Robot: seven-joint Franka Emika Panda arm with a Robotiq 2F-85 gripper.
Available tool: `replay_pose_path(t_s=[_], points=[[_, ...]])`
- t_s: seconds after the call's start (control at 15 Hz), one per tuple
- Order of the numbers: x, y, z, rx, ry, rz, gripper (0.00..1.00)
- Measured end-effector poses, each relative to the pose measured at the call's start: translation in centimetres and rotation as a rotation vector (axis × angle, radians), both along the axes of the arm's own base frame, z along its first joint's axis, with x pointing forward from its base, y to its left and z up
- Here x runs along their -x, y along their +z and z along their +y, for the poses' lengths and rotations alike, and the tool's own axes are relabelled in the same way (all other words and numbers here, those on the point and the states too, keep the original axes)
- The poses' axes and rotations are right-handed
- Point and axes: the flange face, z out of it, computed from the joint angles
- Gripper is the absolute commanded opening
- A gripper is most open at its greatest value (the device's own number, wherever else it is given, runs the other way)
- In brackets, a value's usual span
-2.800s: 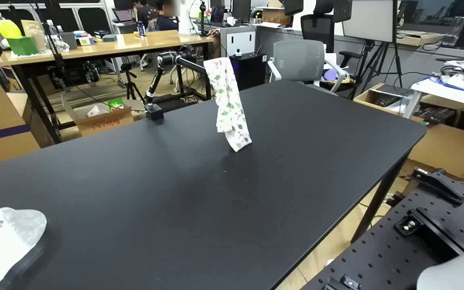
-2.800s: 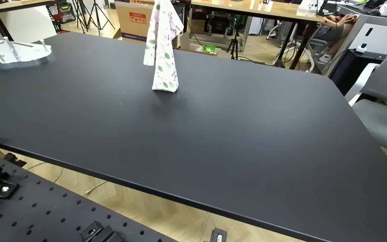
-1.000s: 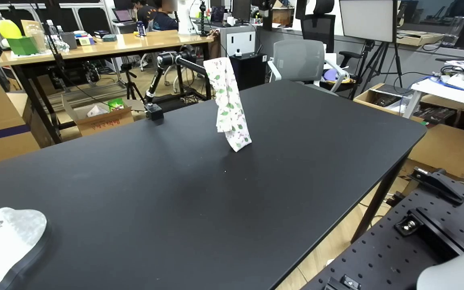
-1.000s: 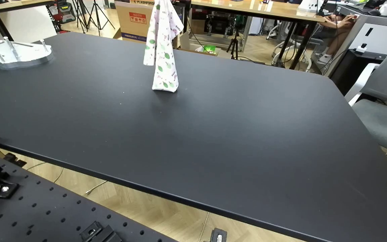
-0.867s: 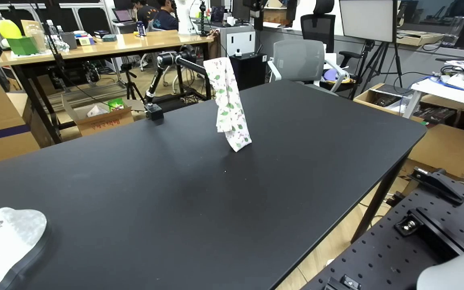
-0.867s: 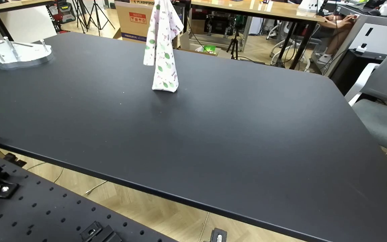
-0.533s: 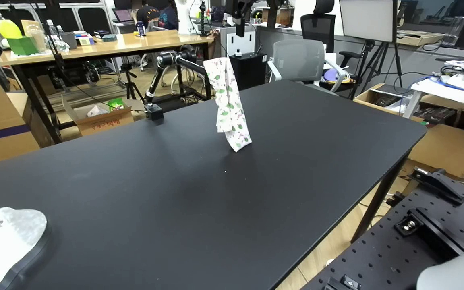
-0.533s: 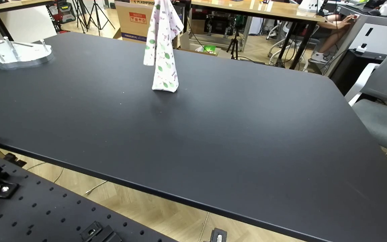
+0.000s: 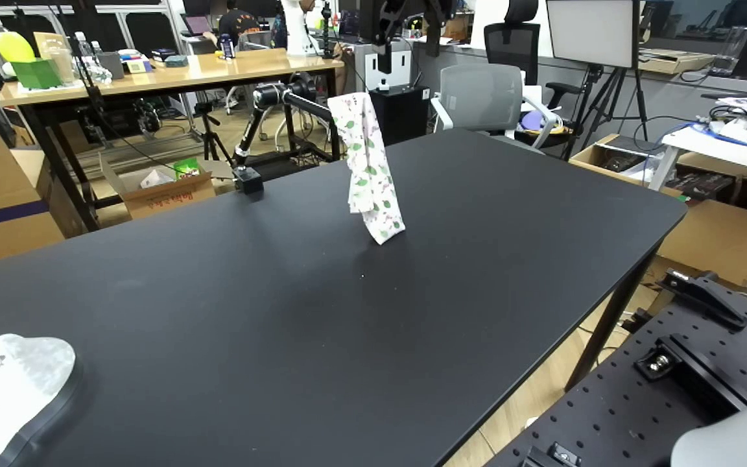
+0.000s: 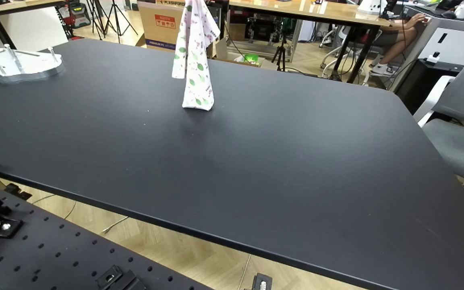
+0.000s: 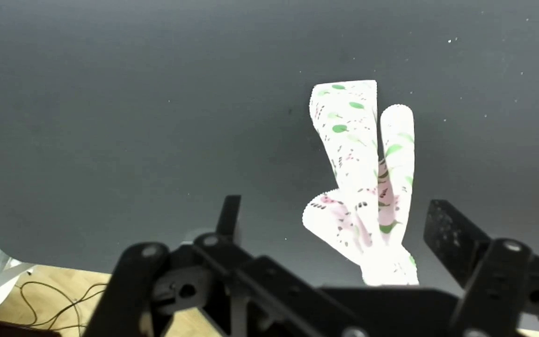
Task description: Unhang the white cloth from the black stand
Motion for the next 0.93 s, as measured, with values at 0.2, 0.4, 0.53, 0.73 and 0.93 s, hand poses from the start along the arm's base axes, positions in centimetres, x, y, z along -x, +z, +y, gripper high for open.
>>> replay_pose_path(t_s=[0.2,0.4,0.53,0.73,0.93], points=[[-0.4,-2.2,1.0,0.037,0.046,0.040,1.00],[-1.0,-4.6,1.5,0.057,0.069,0.060,1.00],[-1.4,-6.0,1.7,0.064,0.071,0.060,1.00],[-2.2,-7.6,1.9,0.054,0.049,0.035,1.00],[-3.0,-8.5,2.5,0.026,0.030,-0.027,0.75]])
